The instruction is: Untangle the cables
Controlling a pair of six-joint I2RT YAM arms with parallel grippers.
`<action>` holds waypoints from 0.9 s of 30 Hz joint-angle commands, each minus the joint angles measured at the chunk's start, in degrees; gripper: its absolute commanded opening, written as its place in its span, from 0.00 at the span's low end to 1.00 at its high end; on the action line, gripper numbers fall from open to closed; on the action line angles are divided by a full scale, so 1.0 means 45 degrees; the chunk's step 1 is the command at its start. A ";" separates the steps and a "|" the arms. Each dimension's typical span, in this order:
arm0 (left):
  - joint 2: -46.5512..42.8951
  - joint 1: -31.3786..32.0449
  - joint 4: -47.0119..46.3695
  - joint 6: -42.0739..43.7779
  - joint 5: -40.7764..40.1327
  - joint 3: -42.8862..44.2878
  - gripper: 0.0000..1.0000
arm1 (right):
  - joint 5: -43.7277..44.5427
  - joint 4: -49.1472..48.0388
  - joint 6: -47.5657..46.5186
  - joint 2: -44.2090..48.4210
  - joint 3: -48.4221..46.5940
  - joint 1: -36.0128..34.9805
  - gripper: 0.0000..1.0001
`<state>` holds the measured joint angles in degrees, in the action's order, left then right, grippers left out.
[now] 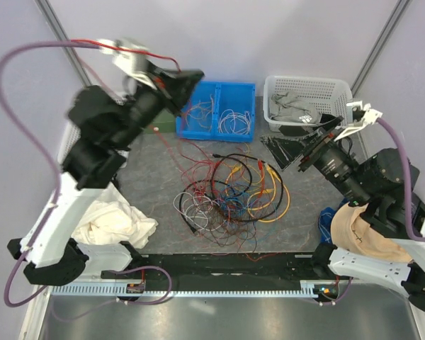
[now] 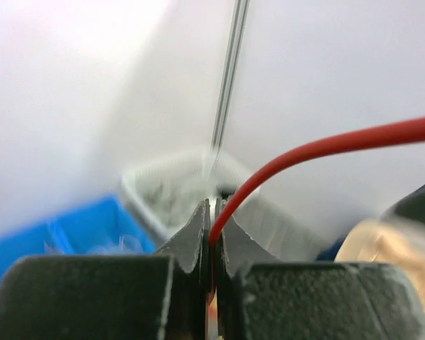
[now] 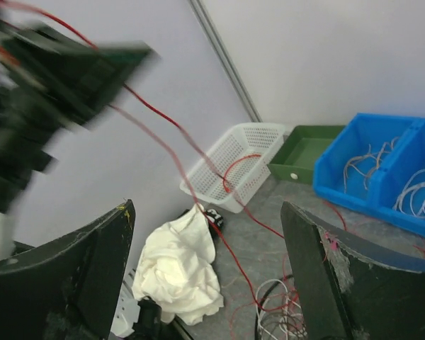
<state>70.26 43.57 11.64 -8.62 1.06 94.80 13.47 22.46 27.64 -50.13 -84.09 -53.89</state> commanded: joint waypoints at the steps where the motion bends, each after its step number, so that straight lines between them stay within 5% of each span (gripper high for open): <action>1: 0.0693 -0.0015 0.3837 -0.1169 0.0290 0.4433 0.02 | 0.0017 -0.1414 -0.0145 0.0474 0.1770 -0.0037 0.91; 8: 0.2257 -0.0015 0.4816 -0.2223 0.1714 0.8460 0.02 | -0.2309 -0.4829 -0.0515 0.0145 0.4565 -0.0037 0.91; 27: 0.3059 -0.0015 0.4816 -0.3259 0.3124 0.8327 0.02 | -0.6175 -1.0044 -0.0342 -0.4406 0.7024 -0.0447 0.90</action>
<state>84.49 43.57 34.61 -21.08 12.40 129.84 -8.93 -13.26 25.26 -68.20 -57.67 -55.61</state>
